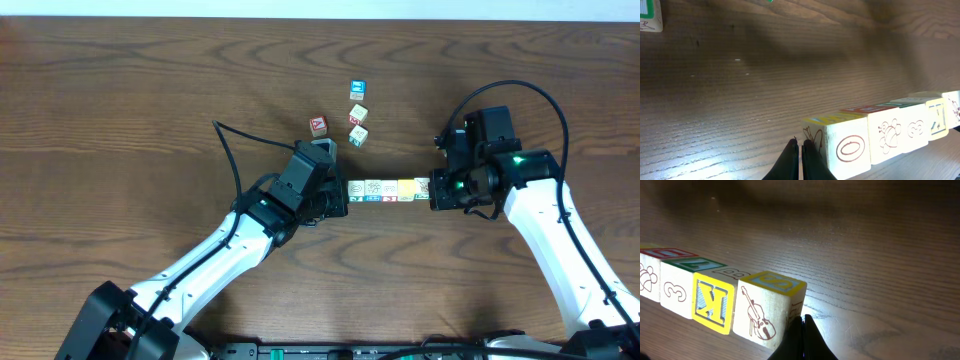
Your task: Lift 5 blocks
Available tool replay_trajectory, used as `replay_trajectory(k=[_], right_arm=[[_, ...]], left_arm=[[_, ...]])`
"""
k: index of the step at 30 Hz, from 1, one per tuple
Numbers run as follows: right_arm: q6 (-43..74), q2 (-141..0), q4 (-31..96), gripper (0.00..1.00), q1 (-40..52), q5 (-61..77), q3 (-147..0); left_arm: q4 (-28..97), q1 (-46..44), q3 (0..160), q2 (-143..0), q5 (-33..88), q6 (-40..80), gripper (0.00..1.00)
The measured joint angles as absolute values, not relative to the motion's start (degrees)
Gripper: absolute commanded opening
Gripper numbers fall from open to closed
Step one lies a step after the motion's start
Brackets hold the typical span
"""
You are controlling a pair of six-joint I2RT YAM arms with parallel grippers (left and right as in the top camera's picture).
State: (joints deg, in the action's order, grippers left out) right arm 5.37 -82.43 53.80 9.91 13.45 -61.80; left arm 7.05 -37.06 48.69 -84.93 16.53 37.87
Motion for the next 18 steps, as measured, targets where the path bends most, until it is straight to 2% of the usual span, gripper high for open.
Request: replay_trajectory(k=[18], right_arm=[[5.34, -82.17, 54.22, 0.01, 9.89, 12.82, -62.46]], left_arm=[[7.09, -36.86, 49.93, -84.93, 16.14, 37.67, 0.07]])
